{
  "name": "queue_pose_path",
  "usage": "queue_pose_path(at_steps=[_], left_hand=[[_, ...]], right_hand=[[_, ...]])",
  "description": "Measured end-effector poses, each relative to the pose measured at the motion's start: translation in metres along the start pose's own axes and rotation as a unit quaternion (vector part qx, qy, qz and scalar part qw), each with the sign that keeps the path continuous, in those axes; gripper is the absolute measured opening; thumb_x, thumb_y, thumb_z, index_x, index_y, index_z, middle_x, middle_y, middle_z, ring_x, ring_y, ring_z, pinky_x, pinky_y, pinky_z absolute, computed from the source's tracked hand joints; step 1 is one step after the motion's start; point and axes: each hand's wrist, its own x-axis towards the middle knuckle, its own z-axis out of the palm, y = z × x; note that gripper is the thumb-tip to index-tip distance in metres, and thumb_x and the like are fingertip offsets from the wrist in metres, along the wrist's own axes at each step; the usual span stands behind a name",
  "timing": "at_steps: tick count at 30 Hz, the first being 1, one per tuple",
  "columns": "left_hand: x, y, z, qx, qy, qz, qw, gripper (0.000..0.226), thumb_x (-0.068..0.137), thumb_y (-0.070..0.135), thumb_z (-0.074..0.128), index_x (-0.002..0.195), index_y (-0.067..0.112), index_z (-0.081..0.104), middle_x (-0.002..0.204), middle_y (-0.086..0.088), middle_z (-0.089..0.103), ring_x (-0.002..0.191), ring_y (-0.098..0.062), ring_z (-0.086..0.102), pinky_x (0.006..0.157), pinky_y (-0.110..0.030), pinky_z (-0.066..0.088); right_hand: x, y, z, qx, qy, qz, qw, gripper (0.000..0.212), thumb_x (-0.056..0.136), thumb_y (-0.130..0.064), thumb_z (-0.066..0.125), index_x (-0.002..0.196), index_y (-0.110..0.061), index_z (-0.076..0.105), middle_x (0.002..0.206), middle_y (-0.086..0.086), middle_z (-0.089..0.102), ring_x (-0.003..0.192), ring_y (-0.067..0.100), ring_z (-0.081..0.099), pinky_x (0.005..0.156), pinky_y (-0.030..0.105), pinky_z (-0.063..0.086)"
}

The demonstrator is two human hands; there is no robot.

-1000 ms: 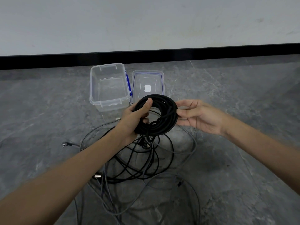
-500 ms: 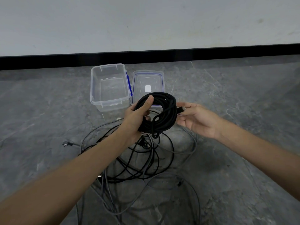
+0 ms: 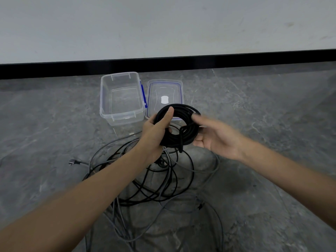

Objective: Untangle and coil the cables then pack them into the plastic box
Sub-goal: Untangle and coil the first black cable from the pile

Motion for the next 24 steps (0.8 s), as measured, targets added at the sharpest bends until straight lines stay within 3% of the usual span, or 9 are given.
queue_pose_path(at_steps=[2,4,7,13,17,18,21,24], left_hand=[[0.003,-0.001,0.001,0.025,0.002,-0.014,1.0,0.015,0.093,0.029,0.063,0.1,0.016,0.062,0.062,0.007,0.05,0.057,-0.007,0.05,0.053,-0.02,0.046],[0.007,-0.004,0.001,0.052,-0.001,-0.03,0.998,0.007,0.093,0.024,0.062,0.092,0.017,0.061,0.062,0.007,0.055,0.063,-0.009,0.053,0.058,-0.023,0.046],[0.012,-0.007,0.002,0.096,-0.007,-0.055,0.994,0.007,0.096,0.018,0.058,0.089,0.018,0.061,0.066,0.007,0.057,0.073,-0.012,0.055,0.067,-0.028,0.049],[0.036,-0.013,0.016,0.185,-0.021,-0.104,0.977,0.02,0.093,0.011,0.059,0.109,-0.001,0.063,0.096,-0.012,0.063,0.088,-0.021,0.061,0.09,-0.039,0.054],[0.057,-0.027,0.039,0.15,-0.036,-0.13,0.979,0.03,0.091,0.009,0.065,0.118,-0.003,0.059,0.104,-0.011,0.068,0.086,-0.016,0.066,0.063,-0.02,0.058],[0.062,-0.032,0.043,0.145,-0.038,-0.136,0.979,0.035,0.09,0.011,0.067,0.121,-0.002,0.057,0.108,-0.01,0.067,0.091,-0.017,0.066,0.063,-0.02,0.058],[0.084,-0.05,0.058,0.175,-0.031,-0.137,0.975,0.048,0.085,0.016,0.074,0.126,-0.003,0.057,0.12,-0.012,0.066,0.106,-0.021,0.065,0.082,-0.028,0.055],[0.107,-0.068,0.069,0.212,-0.007,-0.127,0.969,0.047,0.083,0.014,0.075,0.12,-0.01,0.059,0.115,-0.016,0.067,0.105,-0.026,0.066,0.092,-0.035,0.053]], right_hand=[[0.004,0.005,-0.002,-0.012,0.045,-0.017,0.999,0.056,0.077,-0.001,0.069,0.129,-0.003,0.049,0.108,0.017,0.068,0.086,0.025,0.07,0.072,0.033,0.059],[0.006,0.007,-0.005,-0.014,0.076,-0.02,0.997,0.06,0.078,0.009,0.067,0.134,0.0,0.047,0.112,0.02,0.066,0.086,0.026,0.071,0.077,0.037,0.06],[0.007,0.004,-0.012,-0.03,0.104,-0.018,0.994,0.059,0.079,0.01,0.066,0.134,-0.002,0.047,0.118,0.022,0.065,0.097,0.03,0.068,0.084,0.041,0.058],[0.014,-0.011,-0.035,-0.056,0.15,-0.002,0.987,0.039,0.083,0.008,0.063,0.122,0.011,0.057,0.101,0.018,0.07,0.078,0.018,0.071,0.063,0.023,0.057],[0.027,-0.021,-0.066,-0.041,0.185,-0.009,0.982,0.035,0.085,0.007,0.061,0.119,0.011,0.059,0.112,0.02,0.067,0.083,0.018,0.069,0.066,0.022,0.057],[0.029,-0.022,-0.074,-0.047,0.193,-0.009,0.98,0.033,0.085,0.007,0.061,0.118,0.01,0.06,0.112,0.019,0.067,0.086,0.018,0.068,0.069,0.022,0.057],[0.038,-0.022,-0.097,-0.063,0.201,0.002,0.978,0.016,0.088,0.007,0.057,0.103,0.002,0.064,0.098,0.011,0.068,0.086,0.016,0.065,0.078,0.021,0.054],[0.054,-0.016,-0.121,-0.085,0.217,0.018,0.972,0.014,0.091,0.006,0.054,0.092,-0.005,0.063,0.09,0.008,0.067,0.083,0.016,0.063,0.08,0.025,0.052]])
